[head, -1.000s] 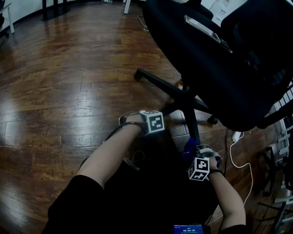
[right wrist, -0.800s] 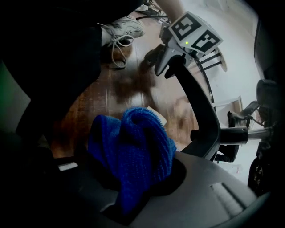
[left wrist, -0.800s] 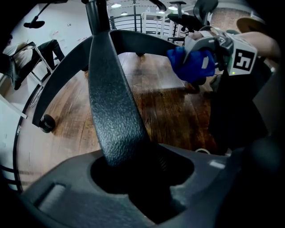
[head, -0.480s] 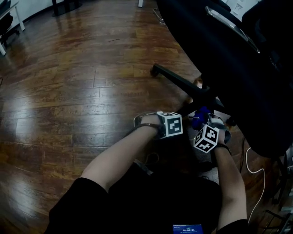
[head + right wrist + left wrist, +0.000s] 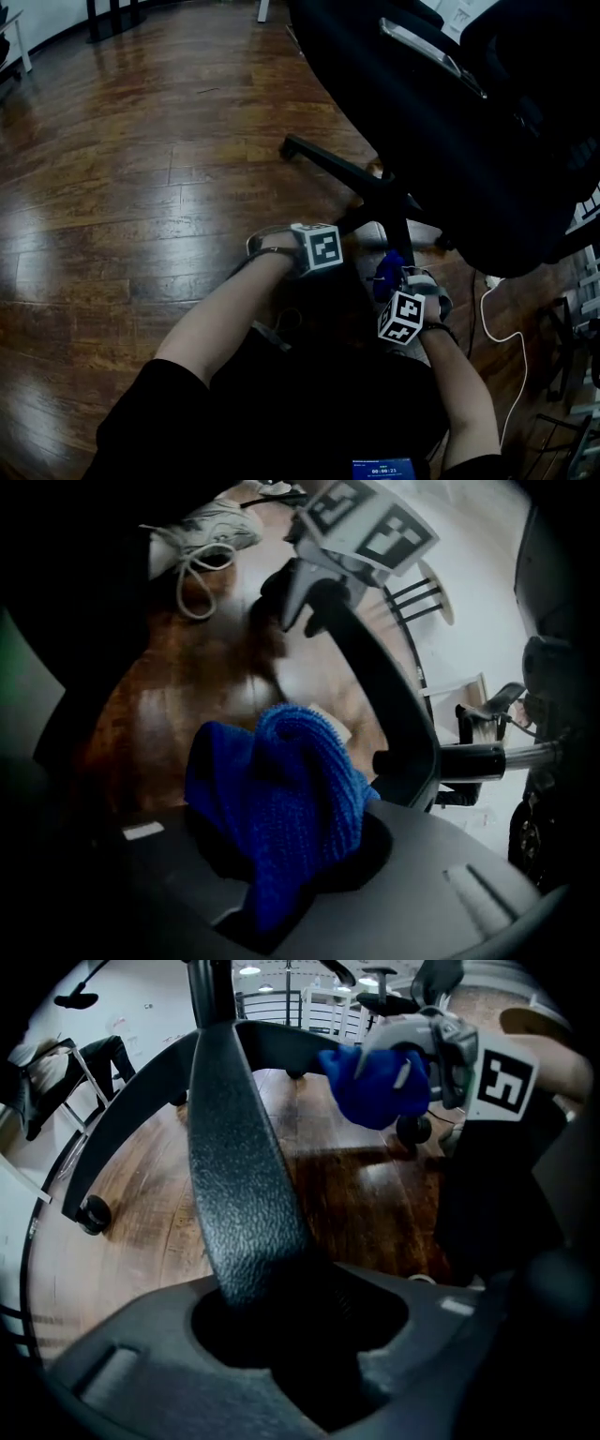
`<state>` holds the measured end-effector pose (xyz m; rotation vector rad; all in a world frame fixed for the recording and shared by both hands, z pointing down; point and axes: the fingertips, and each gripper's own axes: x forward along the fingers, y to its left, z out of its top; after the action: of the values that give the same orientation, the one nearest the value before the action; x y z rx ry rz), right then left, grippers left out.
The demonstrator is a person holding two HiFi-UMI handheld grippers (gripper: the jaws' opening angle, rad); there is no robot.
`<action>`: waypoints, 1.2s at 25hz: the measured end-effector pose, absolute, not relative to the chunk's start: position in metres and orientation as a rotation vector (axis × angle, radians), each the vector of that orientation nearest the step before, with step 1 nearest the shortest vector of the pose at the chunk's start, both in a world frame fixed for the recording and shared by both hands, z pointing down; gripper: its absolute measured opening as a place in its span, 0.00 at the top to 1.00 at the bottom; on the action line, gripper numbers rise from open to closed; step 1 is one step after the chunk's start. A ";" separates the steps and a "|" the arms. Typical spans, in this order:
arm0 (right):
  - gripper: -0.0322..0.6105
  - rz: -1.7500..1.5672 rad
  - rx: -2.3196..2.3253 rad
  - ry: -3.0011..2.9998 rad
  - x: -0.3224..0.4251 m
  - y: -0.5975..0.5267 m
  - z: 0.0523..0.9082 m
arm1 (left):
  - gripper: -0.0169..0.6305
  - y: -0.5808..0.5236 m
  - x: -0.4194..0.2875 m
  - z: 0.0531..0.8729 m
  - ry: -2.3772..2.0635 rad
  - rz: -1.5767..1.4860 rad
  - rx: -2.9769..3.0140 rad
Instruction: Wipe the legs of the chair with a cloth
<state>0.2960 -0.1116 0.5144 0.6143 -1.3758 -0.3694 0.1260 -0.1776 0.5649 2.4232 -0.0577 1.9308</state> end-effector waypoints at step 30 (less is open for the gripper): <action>0.83 -0.337 0.745 -1.454 0.291 -0.155 0.496 | 0.72 -0.175 0.126 0.557 -0.070 1.946 2.425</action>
<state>0.2911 -0.1547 0.4961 0.7454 -1.4537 -0.3367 0.1258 -0.1750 0.5568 2.4247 -0.0702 1.9460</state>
